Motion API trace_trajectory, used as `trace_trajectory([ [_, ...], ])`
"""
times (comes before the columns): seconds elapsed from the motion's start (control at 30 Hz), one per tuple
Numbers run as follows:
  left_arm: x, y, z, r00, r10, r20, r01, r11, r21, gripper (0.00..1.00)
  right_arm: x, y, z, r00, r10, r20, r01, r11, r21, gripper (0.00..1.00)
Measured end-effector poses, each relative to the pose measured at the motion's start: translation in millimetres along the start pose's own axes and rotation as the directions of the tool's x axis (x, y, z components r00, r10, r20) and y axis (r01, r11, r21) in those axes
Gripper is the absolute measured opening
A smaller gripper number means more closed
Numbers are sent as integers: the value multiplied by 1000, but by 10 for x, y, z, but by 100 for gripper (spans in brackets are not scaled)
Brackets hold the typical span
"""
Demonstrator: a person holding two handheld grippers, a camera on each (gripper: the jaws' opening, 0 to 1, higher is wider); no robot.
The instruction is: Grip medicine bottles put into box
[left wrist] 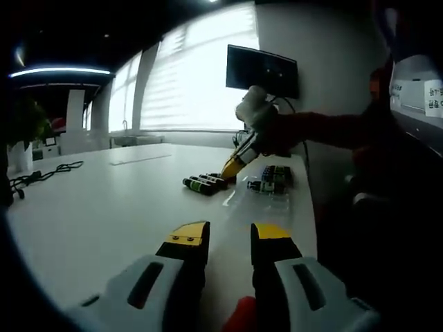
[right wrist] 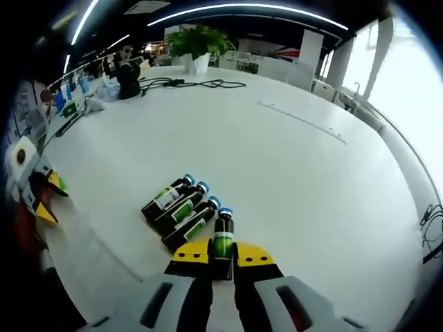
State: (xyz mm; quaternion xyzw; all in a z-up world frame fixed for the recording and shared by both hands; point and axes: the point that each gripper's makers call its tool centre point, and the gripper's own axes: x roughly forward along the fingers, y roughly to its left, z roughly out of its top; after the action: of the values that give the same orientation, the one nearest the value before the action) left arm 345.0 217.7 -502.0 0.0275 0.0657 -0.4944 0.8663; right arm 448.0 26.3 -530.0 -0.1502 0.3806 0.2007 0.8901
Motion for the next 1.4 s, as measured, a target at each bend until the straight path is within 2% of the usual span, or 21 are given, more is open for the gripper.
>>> trace_trajectory([
  [0.33, -9, -16, 7, 1000, -6, 4, 6, 1000, 1, 18, -4, -25, -37, 998, -3, -65, 4, 1000, 19, 7],
  [0.53, -6, -1, -15, 1000, 4, -9, -4, 1000, 8, 18, -44, -42, -69, 997, 5, -77, 0, 998, 59, 6],
  [0.83, -11, -6, -7, 1000, 1, -4, -1, 1000, 8, 18, -245, 22, 37, 1000, 18, -19, -16, 992, 124, 6],
  [1.03, -12, -10, -6, 1000, 0, -3, 0, 1000, 9, 18, -536, 187, 132, 998, 20, 58, -28, 988, 151, 6],
  [1.23, -16, -15, 2, 1000, -1, 3, 1, 1000, 9, 18, -698, 275, 135, 994, 1, 109, -21, 984, 177, 6],
  [1.4, -13, -10, -5, 1000, 1, -1, -1, 1000, 11, 18, -717, 420, 51, 994, -2, 106, -17, 985, 174, 6],
])
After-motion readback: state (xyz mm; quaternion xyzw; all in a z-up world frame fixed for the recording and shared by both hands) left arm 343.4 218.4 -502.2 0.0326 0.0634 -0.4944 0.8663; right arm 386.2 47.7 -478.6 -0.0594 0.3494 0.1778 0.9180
